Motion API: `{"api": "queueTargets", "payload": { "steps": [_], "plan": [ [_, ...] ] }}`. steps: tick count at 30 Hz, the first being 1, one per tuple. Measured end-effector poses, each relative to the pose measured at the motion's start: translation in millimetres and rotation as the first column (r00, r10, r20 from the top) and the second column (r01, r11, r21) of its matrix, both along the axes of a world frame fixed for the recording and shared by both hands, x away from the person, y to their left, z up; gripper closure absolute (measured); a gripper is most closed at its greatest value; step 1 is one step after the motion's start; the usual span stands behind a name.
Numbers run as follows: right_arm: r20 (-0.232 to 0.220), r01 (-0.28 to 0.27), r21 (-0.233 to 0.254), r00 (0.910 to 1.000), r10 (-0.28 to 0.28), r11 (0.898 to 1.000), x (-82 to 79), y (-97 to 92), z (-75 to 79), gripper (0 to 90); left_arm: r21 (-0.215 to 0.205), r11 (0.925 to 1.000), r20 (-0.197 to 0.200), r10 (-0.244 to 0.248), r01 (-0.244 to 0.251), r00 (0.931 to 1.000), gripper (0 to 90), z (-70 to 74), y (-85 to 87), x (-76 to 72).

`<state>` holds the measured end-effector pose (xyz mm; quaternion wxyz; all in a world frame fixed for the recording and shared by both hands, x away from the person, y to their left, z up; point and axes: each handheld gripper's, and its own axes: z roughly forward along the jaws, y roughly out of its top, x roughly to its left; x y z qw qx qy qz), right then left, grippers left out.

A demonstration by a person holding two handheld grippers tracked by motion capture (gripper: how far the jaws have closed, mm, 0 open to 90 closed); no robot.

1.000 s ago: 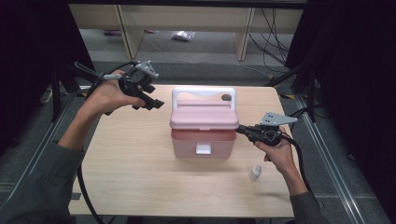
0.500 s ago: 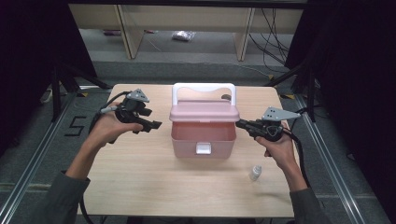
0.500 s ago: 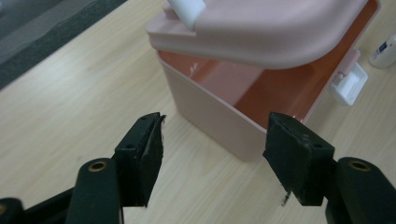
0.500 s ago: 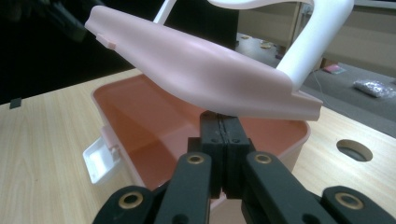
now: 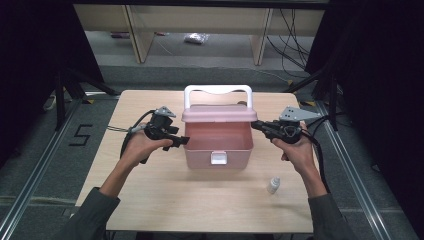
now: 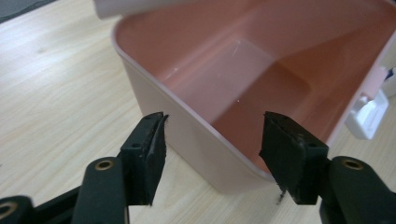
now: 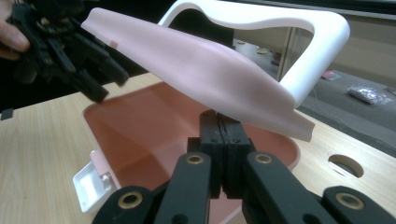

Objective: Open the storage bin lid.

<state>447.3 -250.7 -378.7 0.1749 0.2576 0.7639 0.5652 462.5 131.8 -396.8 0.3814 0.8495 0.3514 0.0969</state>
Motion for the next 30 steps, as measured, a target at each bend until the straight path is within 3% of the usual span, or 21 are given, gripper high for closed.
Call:
{"api": "queueTargets", "payload": {
  "steps": [3,4,9,12,14,19,20,30],
  "plan": [
    [0.003,0.010,-0.015,1.0000,-0.009,1.000,1.1,-0.9,1.5,90.0,-0.003,1.0000,0.000,-0.005,0.005,1.0000,43.4,-5.8,-2.9,1.3],
    [0.000,0.009,-0.017,1.0000,-0.009,1.000,2.9,-1.1,2.8,89.9,-0.005,0.9999,-0.004,-0.015,0.015,0.9999,48.7,-8.2,-3.6,1.4],
    [-0.007,0.023,-0.012,0.9997,-0.023,1.000,6.9,-0.3,5.7,89.7,-0.020,0.9998,0.006,-0.009,0.009,0.9999,49.6,-12.7,-5.6,0.1],
    [0.016,0.027,-0.021,0.9995,-0.027,0.999,15.1,2.7,8.5,89.7,-0.023,0.9997,0.007,0.000,0.000,1.0000,51.1,-12.8,-5.4,-1.5],
    [0.003,0.027,-0.024,0.9996,-0.027,0.999,16.4,3.9,9.1,89.6,-0.023,0.9997,0.010,0.006,-0.005,0.9999,51.2,-12.9,-5.4,-2.0],
    [0.011,0.034,-0.041,0.9994,-0.033,0.999,31.4,6.5,10.8,89.4,-0.031,0.9995,0.016,0.007,-0.007,0.9998,52.0,-13.9,-5.0,-3.7],
    [-0.008,0.032,-0.049,0.9994,-0.033,0.998,38.0,6.5,11.1,89.5,-0.030,0.9995,0.017,0.007,-0.006,0.9998,52.1,-13.9,-4.9,-3.9],
    [-0.025,0.063,-0.052,0.9976,-0.064,0.997,66.6,5.7,6.0,88.5,-0.028,0.9996,0.026,-0.007,0.008,0.9996,52.3,-14.0,-6.9,-7.8]
  ]
}}
